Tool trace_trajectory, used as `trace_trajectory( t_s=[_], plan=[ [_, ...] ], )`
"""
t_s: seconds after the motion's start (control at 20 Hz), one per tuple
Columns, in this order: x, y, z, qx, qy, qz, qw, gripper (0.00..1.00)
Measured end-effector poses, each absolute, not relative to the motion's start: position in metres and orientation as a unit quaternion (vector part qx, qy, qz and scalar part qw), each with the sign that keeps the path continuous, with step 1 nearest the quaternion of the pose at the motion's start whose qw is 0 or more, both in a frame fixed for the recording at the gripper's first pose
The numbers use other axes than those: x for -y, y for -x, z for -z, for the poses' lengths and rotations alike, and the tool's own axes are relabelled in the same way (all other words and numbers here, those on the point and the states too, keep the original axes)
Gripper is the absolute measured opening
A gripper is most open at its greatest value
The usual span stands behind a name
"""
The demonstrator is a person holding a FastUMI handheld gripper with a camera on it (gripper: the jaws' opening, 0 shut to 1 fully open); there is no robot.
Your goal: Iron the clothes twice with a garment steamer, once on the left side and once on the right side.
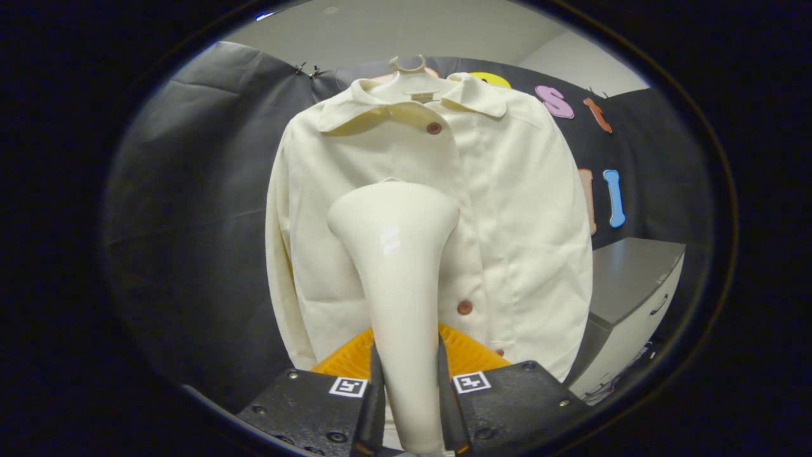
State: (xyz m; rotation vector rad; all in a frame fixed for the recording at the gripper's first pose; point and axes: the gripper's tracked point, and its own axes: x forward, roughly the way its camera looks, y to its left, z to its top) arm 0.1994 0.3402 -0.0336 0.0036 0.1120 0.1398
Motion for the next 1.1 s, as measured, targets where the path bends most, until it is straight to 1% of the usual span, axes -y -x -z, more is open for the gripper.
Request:
trace_trajectory(
  t_s=[0.35, 0.65, 1.1],
  plan=[
    [-0.338, -0.196, 0.079, -0.082, 0.024, -0.054, 0.995, 0.35],
    [-0.340, -0.190, 0.125, -0.121, 0.045, -0.061, 0.990, 0.35],
    [-0.333, -0.179, 0.187, -0.178, 0.064, -0.054, 0.981, 0.35]
  ],
)
